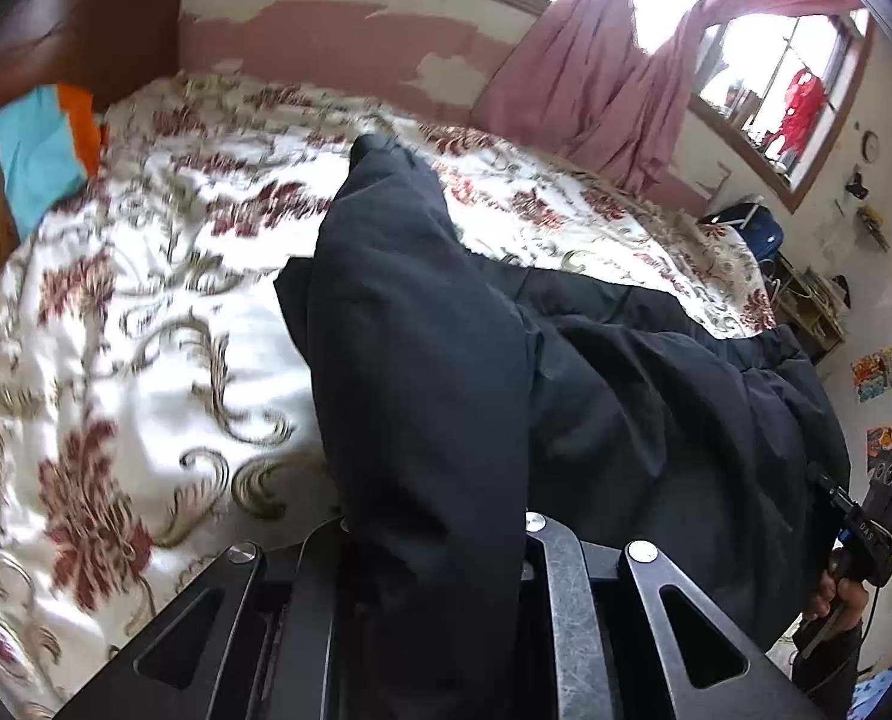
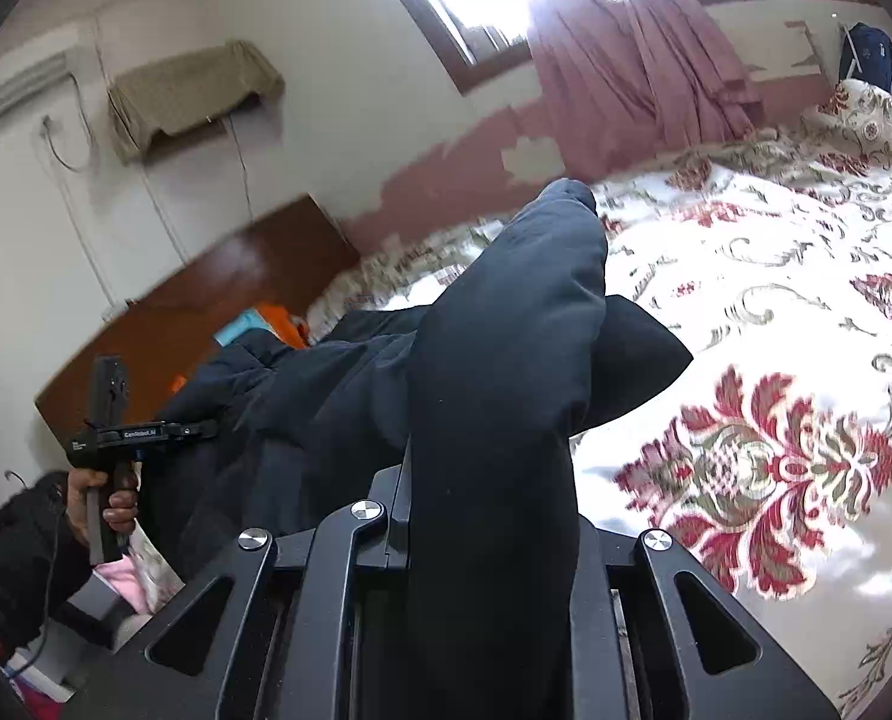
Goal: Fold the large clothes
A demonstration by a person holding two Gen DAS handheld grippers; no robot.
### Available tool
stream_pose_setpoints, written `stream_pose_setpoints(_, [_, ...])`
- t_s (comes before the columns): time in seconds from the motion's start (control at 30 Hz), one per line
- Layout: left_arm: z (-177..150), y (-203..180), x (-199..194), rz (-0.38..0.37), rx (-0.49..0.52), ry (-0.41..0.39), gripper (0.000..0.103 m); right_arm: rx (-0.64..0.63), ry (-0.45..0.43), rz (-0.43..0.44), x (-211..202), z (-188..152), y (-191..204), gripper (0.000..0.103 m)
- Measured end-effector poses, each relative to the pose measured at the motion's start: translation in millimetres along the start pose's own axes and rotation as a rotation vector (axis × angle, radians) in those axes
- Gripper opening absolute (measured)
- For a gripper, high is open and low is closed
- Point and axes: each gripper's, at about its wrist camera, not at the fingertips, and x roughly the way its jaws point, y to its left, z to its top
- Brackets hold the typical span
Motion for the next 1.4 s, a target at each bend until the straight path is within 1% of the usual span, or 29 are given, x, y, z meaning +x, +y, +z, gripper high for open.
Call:
stream_pose_setpoints(0.07, [-6.3,11.0,7.0,-0.009,-0.017,-0.007,0.015,0.024,0.025,-0.03,6.5,-5.2,-7.6,0.016])
stream_pose_setpoints(0.17, [-11.5,23.0,14.2,-0.021,-0.037,0.002,0.018,0.058,0.054,-0.067,14.4,-13.4,-18.2,0.018])
stream_pose_setpoints(0.27, [-15.5,22.8,17.6,0.003,-0.013,0.001,0.028,0.084,0.079,-0.117,22.9,-18.1,-25.9,0.025])
stream_pose_setpoints(0.33, [-16.9,19.7,19.6,0.041,0.013,-0.003,0.043,0.099,0.082,-0.132,23.5,-20.6,-28.6,0.03])
stream_pose_setpoints(0.37, [-17.5,19.4,20.2,0.056,0.022,-0.005,0.045,0.104,0.082,-0.138,23.8,-21.7,-29.7,0.03])
stream_pose_setpoints(0.43, [-18.8,19.8,22.2,0.094,0.031,-0.001,0.067,0.114,0.091,-0.168,23.7,-24.8,-29.1,0.04])
stream_pose_setpoints(0.47, [-19.8,20.5,23.3,0.108,0.031,0.005,0.072,0.115,0.097,-0.187,24.5,-25.5,-27.5,0.042])
stream_pose_setpoints(0.5, [-21.3,21.6,23.5,0.115,0.029,0.006,0.078,0.107,0.101,-0.209,25.6,-25.7,-25.2,0.047])
stream_pose_setpoints(0.53, [-23.3,24.2,23.3,0.117,0.023,0.002,0.08,0.095,0.1,-0.23,25.3,-27.1,-22.7,0.052])
stream_pose_setpoints(0.57, [-25.6,27.7,22.4,0.115,0.008,-0.004,0.083,0.074,0.099,-0.261,24.4,-27.8,-17.3,0.055])
stream_pose_setpoints(0.6, [-27.1,31.6,22.1,0.115,-0.008,-0.007,0.088,0.053,0.098,-0.284,23.7,-28.2,-11.9,0.058])
stream_pose_setpoints(0.7, [-33.5,41.1,16.1,0.107,-0.068,-0.024,0.089,0.004,0.097,-0.35,21.3,-30.0,2.2,0.064])
stream_pose_setpoints(0.73, [-35.3,42.7,14.0,0.106,-0.076,-0.032,0.089,-0.005,0.096,-0.368,20.9,-29.8,5.7,0.07])
stream_pose_setpoints(0.8, [-39.3,42.3,7.8,0.109,-0.075,-0.047,0.089,-0.024,0.086,-0.402,17.5,-29.6,14.6,0.074])
stream_pose_setpoints(0.87, [-41.8,39.1,2.5,0.114,-0.062,-0.062,0.09,-0.033,0.076,-0.42,13.2,-28.3,20.3,0.079])
stream_pose_setpoints(0.93, [-43.6,33.7,-4.8,0.128,-0.043,-0.079,0.091,-0.034,0.053,-0.443,7.3,-26.3,26.0,0.09])
stream_pose_setpoints(1.13, [-48.9,11.0,-24.5,0.162,0.012,-0.123,0.095,-0.071,-0.03,-0.501,-24.6,-26.3,47.0,0.094])
stream_pose_setpoints(1.27, [-53.0,3.3,-39.4,0.191,0.025,-0.167,0.095,-0.11,-0.072,-0.509,-45.8,-25.3,66.0,0.096])
stream_pose_setpoints(1.4, [-57.3,-5.2,-58.8,0.206,0.042,-0.219,0.096,-0.135,-0.104,-0.497,-60.7,-23.9,86.9,0.096])
